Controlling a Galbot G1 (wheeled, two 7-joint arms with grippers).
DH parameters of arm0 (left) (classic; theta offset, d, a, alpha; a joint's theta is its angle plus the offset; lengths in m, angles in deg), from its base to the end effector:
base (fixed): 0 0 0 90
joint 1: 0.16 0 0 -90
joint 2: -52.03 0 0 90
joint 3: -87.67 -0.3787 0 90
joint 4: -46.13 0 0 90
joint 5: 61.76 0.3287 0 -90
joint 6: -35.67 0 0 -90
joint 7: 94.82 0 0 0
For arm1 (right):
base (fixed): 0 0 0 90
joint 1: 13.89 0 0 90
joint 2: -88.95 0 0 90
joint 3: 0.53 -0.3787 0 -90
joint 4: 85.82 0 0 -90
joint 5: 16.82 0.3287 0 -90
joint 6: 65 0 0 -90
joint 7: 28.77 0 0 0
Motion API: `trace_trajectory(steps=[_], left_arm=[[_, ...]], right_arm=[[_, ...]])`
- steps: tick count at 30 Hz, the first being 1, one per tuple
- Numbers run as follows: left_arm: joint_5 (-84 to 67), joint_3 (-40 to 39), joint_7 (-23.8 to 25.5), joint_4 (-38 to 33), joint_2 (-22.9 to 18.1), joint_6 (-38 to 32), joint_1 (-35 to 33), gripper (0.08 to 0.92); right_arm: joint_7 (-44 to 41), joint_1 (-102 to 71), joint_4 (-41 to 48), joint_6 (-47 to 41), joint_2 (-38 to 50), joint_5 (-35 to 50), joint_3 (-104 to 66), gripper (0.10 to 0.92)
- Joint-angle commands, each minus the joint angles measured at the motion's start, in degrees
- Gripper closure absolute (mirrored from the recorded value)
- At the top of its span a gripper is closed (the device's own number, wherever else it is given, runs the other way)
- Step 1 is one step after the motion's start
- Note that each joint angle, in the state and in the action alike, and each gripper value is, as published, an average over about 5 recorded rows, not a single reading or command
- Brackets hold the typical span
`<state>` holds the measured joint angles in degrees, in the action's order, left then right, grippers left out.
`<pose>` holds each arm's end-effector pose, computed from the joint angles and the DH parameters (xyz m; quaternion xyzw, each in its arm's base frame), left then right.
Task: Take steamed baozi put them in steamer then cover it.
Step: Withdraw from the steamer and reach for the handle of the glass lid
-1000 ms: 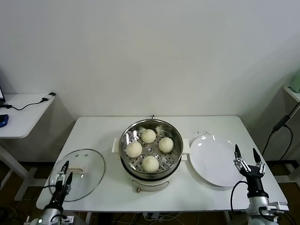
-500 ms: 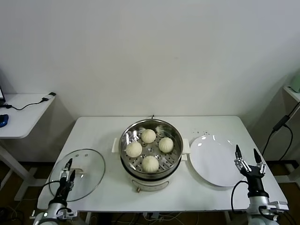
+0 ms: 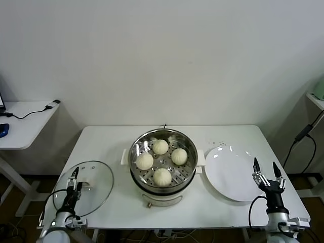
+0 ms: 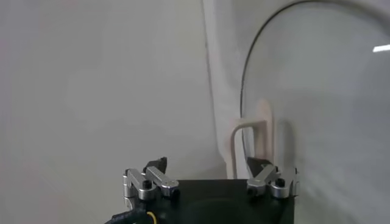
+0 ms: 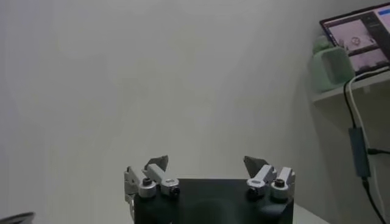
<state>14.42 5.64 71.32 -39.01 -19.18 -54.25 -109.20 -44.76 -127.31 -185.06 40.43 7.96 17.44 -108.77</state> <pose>0.1858 0.1739 -0.4558 -0.0011 -0.6596 -0.7459 0.0924 0.1611 -0.1513 -0.4033 0.0416 0.9854 0.1415 0.0853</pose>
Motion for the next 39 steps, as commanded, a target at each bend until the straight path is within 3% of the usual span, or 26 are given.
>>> trace_trajectory(steps=[1, 12, 20, 33, 39], left_arm=[[-0.2, -0.6, 0.6, 2.8, -0.1, 0.5, 4.7, 0.177], [-0.3, -1.2, 0.5, 5.9, -0.4, 0.9, 7.1, 0.177], [-0.2, -1.1, -2.4, 8.3, -0.4, 0.2, 7.8, 0.189], [0.5, -0.5, -2.6, 9.1, 0.1, -0.9, 7.7, 0.553], [0.4, 0.4, -1.0, 5.6, 0.1, 0.4, 5.6, 0.727]], right_arm=[[-0.1, 0.0, 0.6, 0.2, 0.0, 0.0, 0.0, 0.203], [-0.2, 0.2, 1.5, 0.6, -0.3, -0.5, 0.2, 0.203], [-0.2, 0.2, 2.0, 0.8, -0.3, -0.7, 0.4, 0.203], [-0.3, -0.1, 1.8, 1.0, -0.5, -0.9, 0.7, 0.203], [-0.3, -0.2, 1.6, 1.1, -0.5, -1.0, 1.2, 0.203]])
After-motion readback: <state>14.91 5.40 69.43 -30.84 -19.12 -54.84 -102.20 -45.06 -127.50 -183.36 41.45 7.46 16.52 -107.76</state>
